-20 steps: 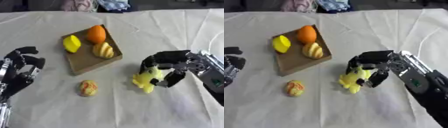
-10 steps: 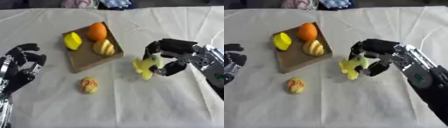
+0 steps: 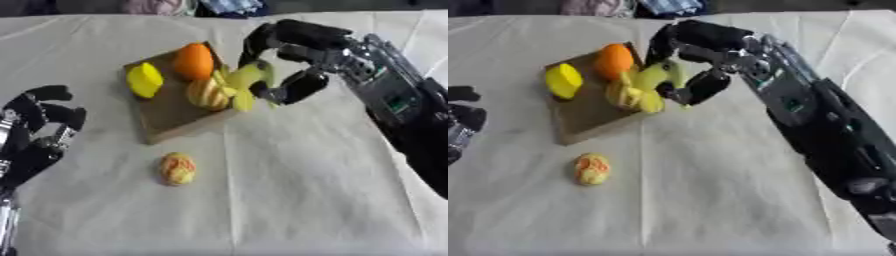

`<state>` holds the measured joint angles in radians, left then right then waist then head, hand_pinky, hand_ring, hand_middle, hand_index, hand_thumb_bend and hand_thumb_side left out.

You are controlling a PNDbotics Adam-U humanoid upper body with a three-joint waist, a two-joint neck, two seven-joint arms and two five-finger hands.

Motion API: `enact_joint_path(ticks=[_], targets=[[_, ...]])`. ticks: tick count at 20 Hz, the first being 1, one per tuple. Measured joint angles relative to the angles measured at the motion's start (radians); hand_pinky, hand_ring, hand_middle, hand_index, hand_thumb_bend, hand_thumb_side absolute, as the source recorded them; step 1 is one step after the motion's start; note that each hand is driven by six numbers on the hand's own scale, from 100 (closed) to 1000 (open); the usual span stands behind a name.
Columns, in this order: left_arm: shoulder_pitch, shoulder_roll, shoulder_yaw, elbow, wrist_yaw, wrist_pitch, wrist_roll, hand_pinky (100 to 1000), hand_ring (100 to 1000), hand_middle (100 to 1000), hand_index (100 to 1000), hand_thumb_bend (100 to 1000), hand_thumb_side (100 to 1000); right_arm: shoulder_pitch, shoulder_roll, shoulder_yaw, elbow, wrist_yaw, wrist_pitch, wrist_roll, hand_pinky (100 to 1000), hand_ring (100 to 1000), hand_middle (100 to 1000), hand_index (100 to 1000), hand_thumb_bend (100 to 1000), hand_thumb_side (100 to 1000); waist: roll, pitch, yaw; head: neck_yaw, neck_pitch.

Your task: Pick up objects on the table and place them in the box.

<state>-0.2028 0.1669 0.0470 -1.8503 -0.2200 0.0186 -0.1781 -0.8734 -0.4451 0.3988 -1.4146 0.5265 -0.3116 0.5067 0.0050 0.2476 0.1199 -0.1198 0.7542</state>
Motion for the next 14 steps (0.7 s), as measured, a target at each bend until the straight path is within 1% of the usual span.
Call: enact_joint_path(ticks=[2,4,6,8,11,12,14], targets=[[-0.001,0.000,0.000,-0.001,0.001,-0.001,-0.001,670,625,677,781,444,471,-0.043,0.050,-0.006,0.111,0.040,-0.003,-0.001,686,618,459,508,100,100,0.000,0.000,0.014,-0.010,-0.002],[-0.001,0.000,-0.001,-0.002,0.001,-0.003,-0.003,670,624,677,781,445,470,-0.076,0.103,-0.032,0.228,0.100,0.001,-0.026,684,621,464,513,100,100,0.001,0.000,0.028,-0.022,-0.007],[-0.002,-0.001,-0.005,-0.004,0.004,-0.003,-0.004,670,620,677,782,445,471,-0.101,0.150,-0.070,0.339,0.171,0.015,-0.080,680,622,474,520,100,100,0.004,0.000,0.039,-0.033,-0.009],[-0.002,-0.005,-0.007,-0.005,0.006,-0.004,-0.006,670,618,676,782,446,471,-0.122,0.187,-0.113,0.427,0.238,0.042,-0.158,680,625,480,532,100,100,0.005,0.000,0.046,-0.042,-0.009],[-0.003,-0.009,-0.012,-0.005,0.009,-0.005,-0.009,670,617,676,782,446,470,-0.143,0.225,-0.158,0.513,0.317,0.091,-0.284,678,629,500,556,138,100,0.005,0.000,0.052,-0.054,-0.010],[-0.003,-0.009,-0.012,-0.005,0.009,-0.005,-0.010,670,617,676,782,447,470,-0.148,0.236,-0.166,0.530,0.336,0.105,-0.321,680,635,515,579,164,100,0.005,0.000,0.053,-0.056,-0.011],[-0.005,-0.010,-0.013,-0.006,0.010,-0.006,-0.011,670,617,676,782,447,471,-0.155,0.251,-0.174,0.549,0.364,0.126,-0.379,683,641,529,597,186,130,0.005,0.000,0.054,-0.059,-0.013]])
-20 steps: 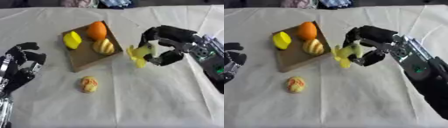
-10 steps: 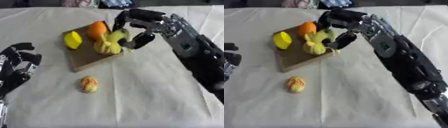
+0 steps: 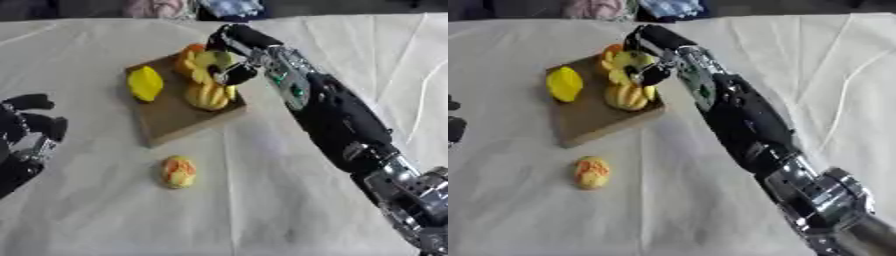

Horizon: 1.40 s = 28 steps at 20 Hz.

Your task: Pick up objects on the table and place them in the box.

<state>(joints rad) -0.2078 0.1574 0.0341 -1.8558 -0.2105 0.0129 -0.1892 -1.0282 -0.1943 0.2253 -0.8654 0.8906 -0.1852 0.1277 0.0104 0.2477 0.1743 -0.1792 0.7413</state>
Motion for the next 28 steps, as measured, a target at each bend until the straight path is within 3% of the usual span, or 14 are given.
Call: enact_joint_path(ticks=[4,9,13,16,19,23,28], targets=[[-0.001,0.000,0.000,0.000,0.000,-0.001,-0.002,670,617,676,781,447,470,-0.002,0.015,0.007,0.001,0.024,0.002,-0.050,687,653,566,646,227,204,0.000,0.000,0.003,-0.004,-0.003],[-0.003,0.000,0.000,0.000,0.001,-0.001,-0.002,668,616,675,780,451,469,-0.002,0.020,0.039,-0.049,-0.007,-0.035,-0.031,683,651,557,632,213,209,0.000,0.000,0.004,-0.007,-0.004],[-0.003,0.000,0.000,-0.001,0.005,-0.001,-0.003,663,614,662,771,455,469,-0.002,0.023,0.073,-0.113,-0.079,-0.070,0.017,687,663,574,651,218,238,0.000,0.000,0.005,-0.007,-0.004],[-0.003,0.000,0.000,-0.004,0.009,-0.003,-0.005,664,611,654,770,459,476,-0.002,0.023,0.096,-0.145,-0.128,-0.095,0.083,697,696,622,719,240,239,0.000,0.000,0.008,-0.008,-0.004],[-0.003,0.000,0.000,-0.004,0.006,-0.003,-0.012,651,592,633,771,463,481,-0.001,0.028,0.104,-0.146,-0.141,-0.112,0.160,715,729,678,780,221,296,0.000,0.000,0.010,-0.008,-0.004],[-0.003,0.000,0.001,-0.005,-0.003,-0.004,-0.022,635,573,615,766,467,472,0.010,0.038,0.108,-0.128,-0.106,-0.138,0.235,735,754,727,828,251,326,0.000,0.000,0.011,-0.008,-0.004],[-0.003,0.000,0.007,-0.007,0.010,-0.009,-0.004,634,577,619,765,469,456,0.018,0.052,0.102,-0.093,-0.011,-0.163,0.255,758,784,794,895,324,397,0.000,0.000,0.011,-0.008,-0.005]])
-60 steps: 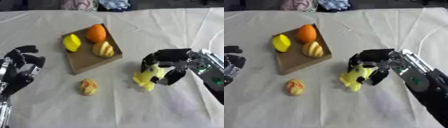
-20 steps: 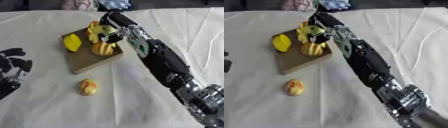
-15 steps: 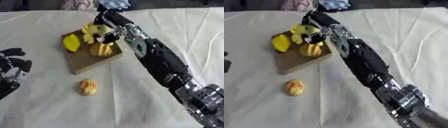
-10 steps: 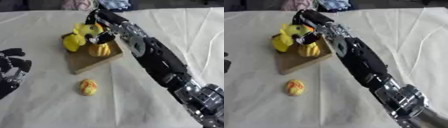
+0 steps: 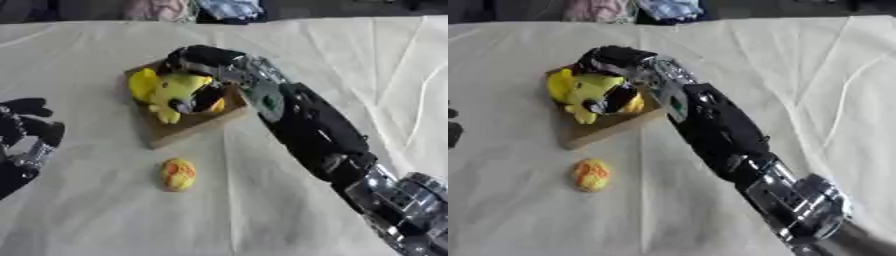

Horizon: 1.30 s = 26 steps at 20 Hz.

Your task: Pick up objects on the table and place them in the box.

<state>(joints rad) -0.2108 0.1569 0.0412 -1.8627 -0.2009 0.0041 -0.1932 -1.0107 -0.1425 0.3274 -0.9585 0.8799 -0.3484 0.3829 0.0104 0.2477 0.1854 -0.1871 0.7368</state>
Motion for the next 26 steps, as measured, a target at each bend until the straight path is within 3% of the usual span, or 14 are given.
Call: enact_joint_path(ticks=[6,11,16,21,26], targets=[[0.000,0.000,0.000,0.000,0.018,0.004,0.041,642,584,625,767,468,455,0.000,0.002,-0.011,0.013,0.106,0.002,-0.021,795,828,892,959,442,427,0.000,0.000,-0.001,0.001,0.000],[0.000,0.000,0.000,0.000,0.021,0.005,0.047,641,583,624,767,473,456,0.007,-0.004,-0.028,0.003,0.119,0.011,-0.048,792,832,934,973,488,489,0.000,0.000,-0.007,0.002,0.000],[0.000,0.000,0.001,0.000,0.025,0.003,0.045,634,581,622,767,472,456,0.007,-0.030,-0.039,-0.069,0.037,0.037,-0.081,779,824,931,962,474,501,0.000,0.000,-0.014,0.006,0.000],[0.000,0.000,0.009,0.000,0.025,0.003,0.048,635,580,622,766,473,455,0.008,-0.059,-0.048,-0.176,-0.107,0.066,-0.102,761,812,910,943,435,496,0.000,0.000,-0.025,0.010,0.000],[0.000,0.000,0.018,0.000,0.025,0.003,0.057,632,579,620,766,476,454,0.044,-0.090,-0.055,-0.295,-0.246,0.115,-0.120,726,771,856,908,331,410,0.000,0.000,-0.037,0.019,0.000]])
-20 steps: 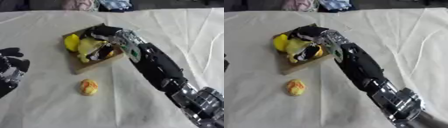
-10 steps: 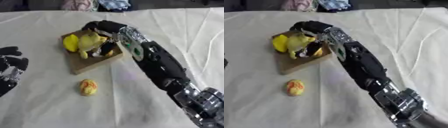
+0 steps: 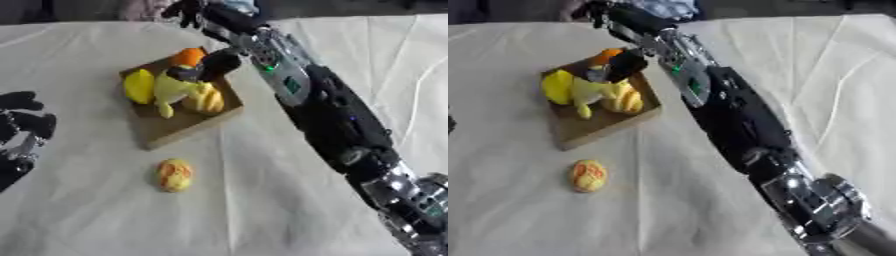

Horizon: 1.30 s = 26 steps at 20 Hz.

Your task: Pick up objects on the table and place them in the box.

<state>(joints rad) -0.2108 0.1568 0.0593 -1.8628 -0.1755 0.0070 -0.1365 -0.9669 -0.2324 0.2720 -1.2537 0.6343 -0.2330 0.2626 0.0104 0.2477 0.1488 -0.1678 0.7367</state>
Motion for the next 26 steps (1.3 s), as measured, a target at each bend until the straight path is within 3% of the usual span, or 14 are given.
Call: enact_joint_path(ticks=[4,8,18,22,26], targets=[[0.000,0.000,0.012,0.000,-0.001,0.002,0.013,602,543,568,757,467,459,0.052,-0.032,0.010,-0.064,-0.071,0.049,0.010,702,729,797,851,169,361,0.000,0.000,-0.009,0.008,0.000],[0.002,0.000,0.023,0.000,-0.006,0.004,0.015,605,552,593,760,476,449,0.109,-0.069,0.046,-0.098,-0.099,0.076,0.056,723,744,800,855,206,319,0.000,0.000,-0.013,0.014,0.000],[0.002,0.001,0.037,0.000,-0.010,0.011,0.047,638,583,622,765,479,450,0.137,-0.090,0.202,-0.226,-0.055,-0.080,0.350,754,771,822,881,231,346,0.000,0.000,-0.014,0.017,0.000],[0.002,0.001,0.037,0.000,-0.010,0.013,0.049,639,583,622,766,481,454,0.137,-0.090,0.250,-0.269,-0.082,-0.112,0.453,760,782,839,898,254,367,0.000,0.000,-0.014,0.017,0.000],[0.002,0.001,0.037,0.000,-0.014,0.015,0.046,640,583,622,768,483,456,0.137,-0.087,0.277,-0.249,-0.092,-0.125,0.517,763,787,845,906,280,380,0.000,0.000,-0.013,0.017,0.000]])
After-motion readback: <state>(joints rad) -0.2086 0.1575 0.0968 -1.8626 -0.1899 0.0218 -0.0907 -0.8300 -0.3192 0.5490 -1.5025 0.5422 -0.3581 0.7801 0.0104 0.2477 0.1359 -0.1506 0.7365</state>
